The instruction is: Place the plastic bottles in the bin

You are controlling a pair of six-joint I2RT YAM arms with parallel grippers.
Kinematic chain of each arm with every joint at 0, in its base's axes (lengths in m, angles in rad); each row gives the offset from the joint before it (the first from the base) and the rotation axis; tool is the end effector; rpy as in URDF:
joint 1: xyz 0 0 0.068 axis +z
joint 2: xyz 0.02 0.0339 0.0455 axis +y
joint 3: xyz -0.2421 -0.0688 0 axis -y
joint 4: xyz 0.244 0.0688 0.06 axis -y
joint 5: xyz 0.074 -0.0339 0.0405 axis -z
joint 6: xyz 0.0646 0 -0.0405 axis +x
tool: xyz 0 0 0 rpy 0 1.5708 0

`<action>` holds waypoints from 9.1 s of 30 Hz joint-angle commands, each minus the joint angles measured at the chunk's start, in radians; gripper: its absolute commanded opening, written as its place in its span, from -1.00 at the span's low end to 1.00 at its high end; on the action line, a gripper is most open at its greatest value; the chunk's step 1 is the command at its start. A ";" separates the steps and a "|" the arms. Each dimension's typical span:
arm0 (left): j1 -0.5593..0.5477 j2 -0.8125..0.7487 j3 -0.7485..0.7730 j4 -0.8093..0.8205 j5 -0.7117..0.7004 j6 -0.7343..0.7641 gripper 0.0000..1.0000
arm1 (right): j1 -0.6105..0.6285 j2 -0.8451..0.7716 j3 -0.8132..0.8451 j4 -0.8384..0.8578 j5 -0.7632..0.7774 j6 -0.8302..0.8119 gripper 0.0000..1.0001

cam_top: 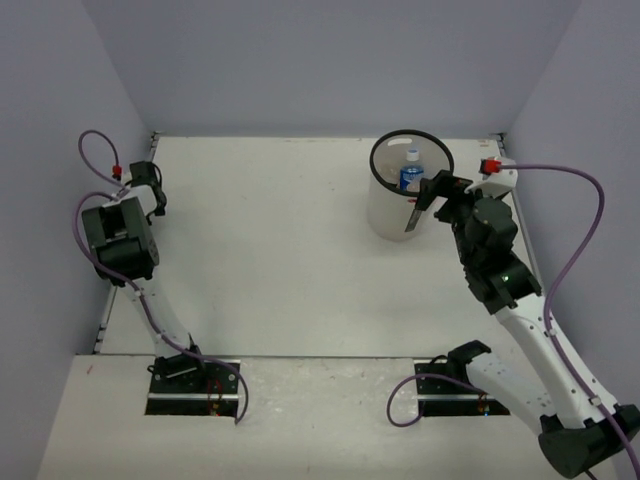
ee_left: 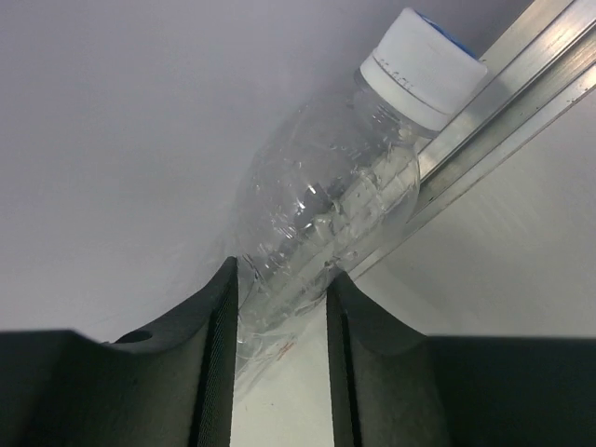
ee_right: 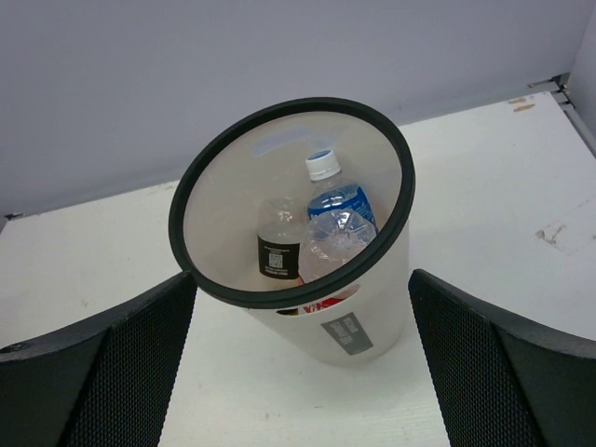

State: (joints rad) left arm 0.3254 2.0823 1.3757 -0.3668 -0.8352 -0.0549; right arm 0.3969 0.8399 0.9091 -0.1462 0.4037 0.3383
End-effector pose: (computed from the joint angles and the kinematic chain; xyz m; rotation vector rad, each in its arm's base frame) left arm 0.3817 0.1793 0.1087 -0.7543 2.4183 1.1929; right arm 0.2225 0.0658 0.3602 0.2590 1.6261 0.2293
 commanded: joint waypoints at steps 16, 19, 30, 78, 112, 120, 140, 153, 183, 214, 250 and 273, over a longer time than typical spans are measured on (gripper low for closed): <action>-0.296 -0.740 -0.003 0.114 0.724 -0.218 -1.00 | -0.004 -0.107 0.037 -0.046 -0.684 0.021 0.97; -0.296 -0.778 -0.033 0.096 0.629 -0.208 -0.96 | -0.004 -0.139 0.025 -0.047 -0.666 0.026 0.97; -0.228 -0.548 0.155 -0.121 0.413 -0.067 1.00 | -0.005 -0.044 0.046 -0.053 -0.579 0.033 0.97; 0.046 0.075 0.084 -0.199 0.183 -0.145 0.70 | -0.004 -0.173 -0.075 0.030 -0.367 -0.111 0.98; 0.047 -0.179 0.147 -0.178 0.426 -0.121 1.00 | -0.004 -0.234 -0.101 0.068 -0.262 -0.134 0.97; 0.101 -0.125 0.189 -0.224 0.588 -0.028 1.00 | -0.004 -0.270 -0.143 0.092 -0.207 -0.155 0.97; 0.169 -0.037 0.115 -0.191 0.329 0.085 1.00 | -0.004 -0.243 -0.141 0.107 -0.160 -0.176 0.97; 0.123 0.093 0.060 -0.224 0.296 0.065 0.92 | -0.004 -0.261 -0.152 0.112 -0.113 -0.185 0.98; 0.121 -0.231 0.155 -0.164 0.503 -0.064 -1.00 | -0.004 -0.292 -0.185 0.140 -0.073 -0.173 0.97; -0.016 -0.340 0.168 -0.144 0.371 -0.017 1.00 | -0.004 -0.265 -0.176 0.140 -0.082 -0.166 0.97; 0.081 -0.016 0.087 -0.096 0.402 -0.036 -0.88 | -0.004 -0.248 -0.183 0.165 -0.033 -0.180 0.98; 0.052 -0.400 0.058 -0.067 0.586 -0.078 -1.00 | -0.004 -0.294 -0.199 0.181 -0.044 -0.174 0.97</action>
State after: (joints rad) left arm 0.3938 1.7419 1.4391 -0.4696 -0.2935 -0.1137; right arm 0.3932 0.5500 0.7180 -0.0185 0.3500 0.1669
